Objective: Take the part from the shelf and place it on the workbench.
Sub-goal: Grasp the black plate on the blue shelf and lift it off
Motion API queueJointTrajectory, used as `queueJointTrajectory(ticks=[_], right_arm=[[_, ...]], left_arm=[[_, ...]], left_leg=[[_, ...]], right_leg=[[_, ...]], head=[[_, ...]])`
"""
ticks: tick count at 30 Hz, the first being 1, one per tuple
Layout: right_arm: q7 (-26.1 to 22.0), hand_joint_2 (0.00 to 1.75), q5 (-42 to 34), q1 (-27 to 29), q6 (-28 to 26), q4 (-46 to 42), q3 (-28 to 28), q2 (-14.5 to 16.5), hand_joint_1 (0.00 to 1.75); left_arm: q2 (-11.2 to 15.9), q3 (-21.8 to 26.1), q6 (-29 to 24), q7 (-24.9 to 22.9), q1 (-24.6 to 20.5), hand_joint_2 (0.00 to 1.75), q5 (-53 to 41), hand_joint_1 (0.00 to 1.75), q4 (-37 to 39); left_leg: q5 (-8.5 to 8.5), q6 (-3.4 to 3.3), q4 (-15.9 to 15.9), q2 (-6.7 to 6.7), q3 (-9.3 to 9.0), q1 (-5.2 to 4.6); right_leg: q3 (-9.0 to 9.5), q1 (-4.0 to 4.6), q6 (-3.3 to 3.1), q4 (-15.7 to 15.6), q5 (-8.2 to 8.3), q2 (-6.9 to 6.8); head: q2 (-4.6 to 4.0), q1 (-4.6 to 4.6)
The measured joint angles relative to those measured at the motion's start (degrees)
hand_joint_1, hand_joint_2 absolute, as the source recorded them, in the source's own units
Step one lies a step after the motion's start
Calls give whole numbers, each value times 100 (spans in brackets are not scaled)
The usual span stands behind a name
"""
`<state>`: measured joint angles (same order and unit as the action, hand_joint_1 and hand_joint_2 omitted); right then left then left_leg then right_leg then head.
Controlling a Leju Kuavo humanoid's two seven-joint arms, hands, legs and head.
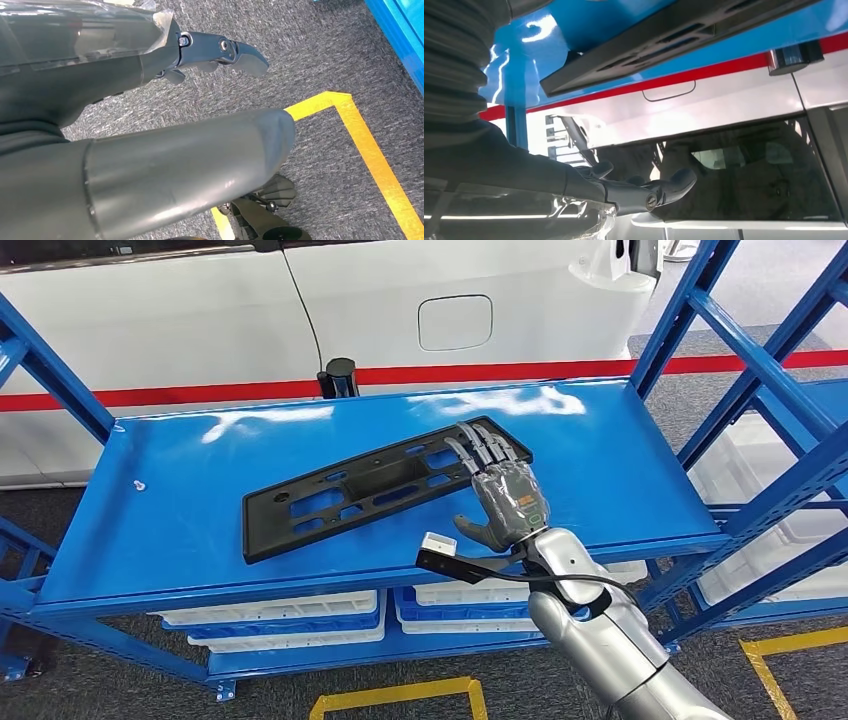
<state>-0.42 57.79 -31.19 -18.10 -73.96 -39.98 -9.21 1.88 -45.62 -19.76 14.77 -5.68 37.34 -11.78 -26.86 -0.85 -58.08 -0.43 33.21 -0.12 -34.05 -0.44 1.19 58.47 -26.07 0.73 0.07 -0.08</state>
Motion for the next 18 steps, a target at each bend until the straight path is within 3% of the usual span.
queueJointTrajectory(ticks=[18], right_arm=[[-85, 175, -98, -634, -243, 1444, -398, 684, 0]], left_arm=[[-10, 2, 4, -15, 9, 0, 80, 0, 0]], left_leg=[[1, 1, 0, 0, 0, 0]], right_leg=[[-1, 0, 0, 0, 0, 0]], head=[[0, 0]])
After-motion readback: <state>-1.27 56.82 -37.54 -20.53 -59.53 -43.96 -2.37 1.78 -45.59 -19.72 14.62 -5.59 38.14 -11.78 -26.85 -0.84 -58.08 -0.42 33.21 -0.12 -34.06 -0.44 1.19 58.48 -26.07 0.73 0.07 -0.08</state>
